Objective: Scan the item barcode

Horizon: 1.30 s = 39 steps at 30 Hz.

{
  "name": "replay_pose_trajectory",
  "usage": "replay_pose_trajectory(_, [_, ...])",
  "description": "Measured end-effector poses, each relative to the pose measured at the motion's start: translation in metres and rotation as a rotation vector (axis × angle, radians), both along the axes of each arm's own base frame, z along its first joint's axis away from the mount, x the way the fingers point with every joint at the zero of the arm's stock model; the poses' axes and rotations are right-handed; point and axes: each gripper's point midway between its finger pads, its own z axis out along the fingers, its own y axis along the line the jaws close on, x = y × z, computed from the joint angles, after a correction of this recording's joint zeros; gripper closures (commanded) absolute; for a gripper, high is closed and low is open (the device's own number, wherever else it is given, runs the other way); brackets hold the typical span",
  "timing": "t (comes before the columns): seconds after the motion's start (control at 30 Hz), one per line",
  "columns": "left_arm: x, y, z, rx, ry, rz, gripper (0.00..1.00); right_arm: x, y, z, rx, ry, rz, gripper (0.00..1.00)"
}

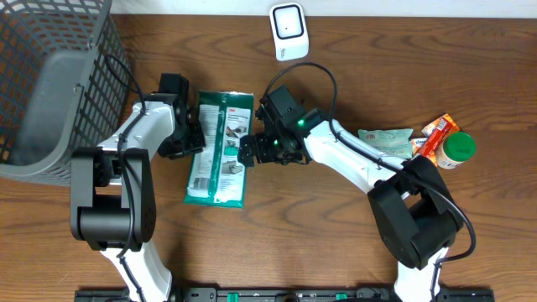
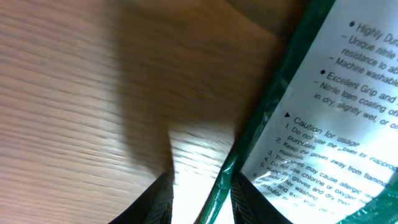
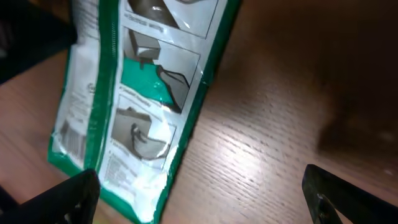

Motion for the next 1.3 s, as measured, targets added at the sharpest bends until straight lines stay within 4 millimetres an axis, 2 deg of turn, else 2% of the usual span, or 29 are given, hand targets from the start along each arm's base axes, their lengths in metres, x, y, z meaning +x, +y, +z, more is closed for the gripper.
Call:
replay_pose_trajectory(0.13, [-0.010,-0.010,0.000,-0.055,0.040,-0.015,0.67,-0.008,0.000,-0.018,0.044,0.011,0.003,0.01])
replay_pose_trajectory(0.37, [-0.015,-0.025,0.001,-0.108,0.061,-0.035,0.67,-0.009,0.013,-0.012,0.254,-0.019,0.038,0.02])
replay_pose_trajectory(0.6, [-0.021,-0.057,0.001,-0.120,0.065,-0.124,0.66,-0.027,0.020,-0.009,0.363,0.028,0.095,0.05])
replay_pose_trajectory(0.7, [-0.023,-0.069,0.001,-0.122,0.064,-0.160,0.66,-0.030,0.021,-0.009,0.375,0.035,0.100,0.08])
replay_pose_trajectory(0.83, [-0.026,-0.079,0.001,-0.121,0.064,-0.189,0.66,-0.032,0.020,-0.011,0.378,0.043,0.097,0.25])
replay_pose_trajectory(0.9, [-0.027,-0.083,0.001,-0.121,0.064,-0.201,0.66,-0.033,0.019,-0.014,0.373,0.045,0.100,0.38])
replay_pose_trajectory(0.97, [-0.027,-0.085,0.001,-0.120,0.064,-0.206,0.66,-0.035,0.017,-0.018,0.363,0.054,0.096,0.43])
replay_pose_trajectory(1.03, [-0.028,-0.085,0.001,-0.121,0.064,-0.208,0.66,-0.035,0.017,-0.021,0.360,0.057,0.096,0.43])
replay_pose_trajectory(1.17, [-0.028,-0.085,0.001,-0.121,0.064,-0.208,0.66,-0.036,0.018,-0.020,0.367,0.058,0.102,0.35])
replay_pose_trajectory(1.3, [-0.028,-0.086,0.001,-0.121,0.064,-0.208,0.66,-0.037,0.019,-0.019,0.374,0.058,0.109,0.38])
